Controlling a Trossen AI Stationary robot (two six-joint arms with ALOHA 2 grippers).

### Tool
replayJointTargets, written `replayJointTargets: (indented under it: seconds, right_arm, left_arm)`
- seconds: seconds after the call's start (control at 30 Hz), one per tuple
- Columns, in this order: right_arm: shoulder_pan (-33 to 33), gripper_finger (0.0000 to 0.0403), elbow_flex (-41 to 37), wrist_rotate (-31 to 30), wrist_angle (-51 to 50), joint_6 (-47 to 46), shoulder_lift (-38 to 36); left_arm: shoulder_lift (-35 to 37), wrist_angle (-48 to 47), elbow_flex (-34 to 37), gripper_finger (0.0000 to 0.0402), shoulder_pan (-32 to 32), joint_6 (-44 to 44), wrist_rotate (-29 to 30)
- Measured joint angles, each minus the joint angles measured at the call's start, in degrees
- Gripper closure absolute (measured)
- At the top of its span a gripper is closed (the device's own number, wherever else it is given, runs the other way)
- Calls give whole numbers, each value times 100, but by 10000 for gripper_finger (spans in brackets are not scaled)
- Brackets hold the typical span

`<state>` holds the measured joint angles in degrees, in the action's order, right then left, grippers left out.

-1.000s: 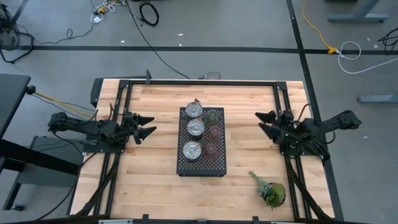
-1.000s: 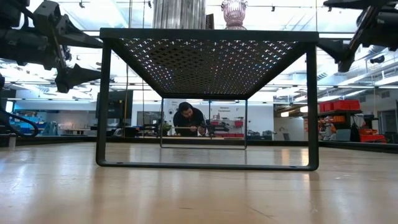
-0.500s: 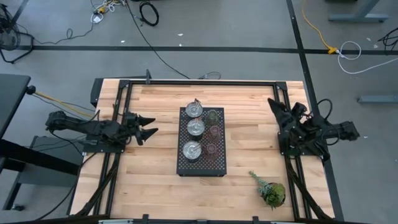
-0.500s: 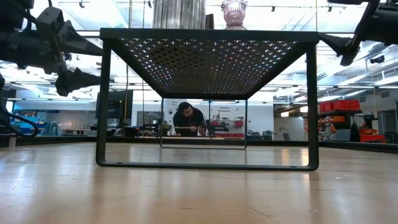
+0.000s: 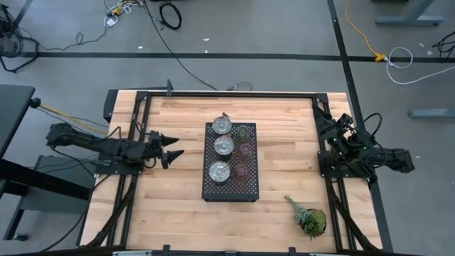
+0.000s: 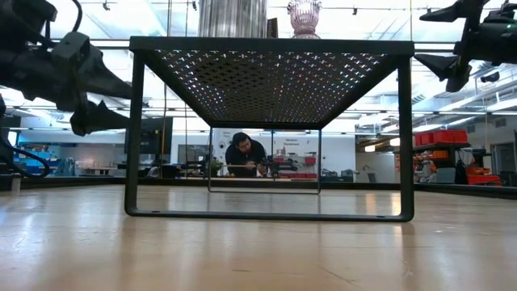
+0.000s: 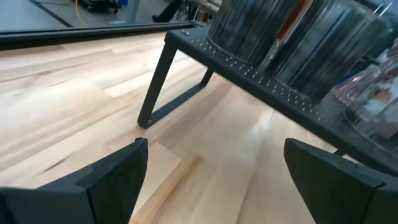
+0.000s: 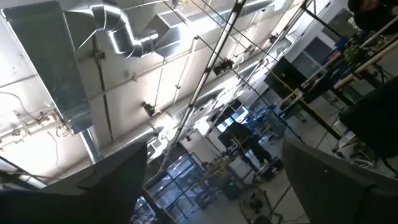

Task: Pick & Place candle stick holders
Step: Return to Home Position

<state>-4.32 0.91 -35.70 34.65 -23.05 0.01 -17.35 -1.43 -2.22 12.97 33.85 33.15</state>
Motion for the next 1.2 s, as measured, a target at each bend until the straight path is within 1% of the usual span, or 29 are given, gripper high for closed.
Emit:
replayJointTargets:
  seconds: [0.13, 0.27, 0.4, 0.5, 0.53, 0.7, 0.87, 1.2]
  right_arm:
    - [-6, 34, 0, 20, -24, -1, 0]
    - [-6, 34, 2, 64, -641, -3, 52]
    - [-4, 34, 2, 68, -1838, 0, 76]
    - [-4, 34, 2, 68, -3037, -2, 78]
    - [-4, 34, -1, 59, -3145, 49, 112]
    - [-2, 34, 4, -30, -3077, 314, 253]
    - [74, 34, 4, 75, -3078, 319, 251]
    - [90, 34, 4, 67, -3077, 265, 254]
  left_arm:
    - [-200, 0, 2, 23, 0, 0, 2]
    - [-482, -2, 2, 23, 0, 0, 0]
    - [-652, -2, 2, 23, 0, 1, 1]
    - [-712, 31, 3, 23, 0, -1, 1]
    - [-714, 59, 4, 23, 0, 0, 0]
    - [-701, 90, 7, 23, 0, 0, -4]
    - [-655, 109, 9, 23, 0, 0, -4]
    - [-659, 114, 9, 23, 0, -1, -4]
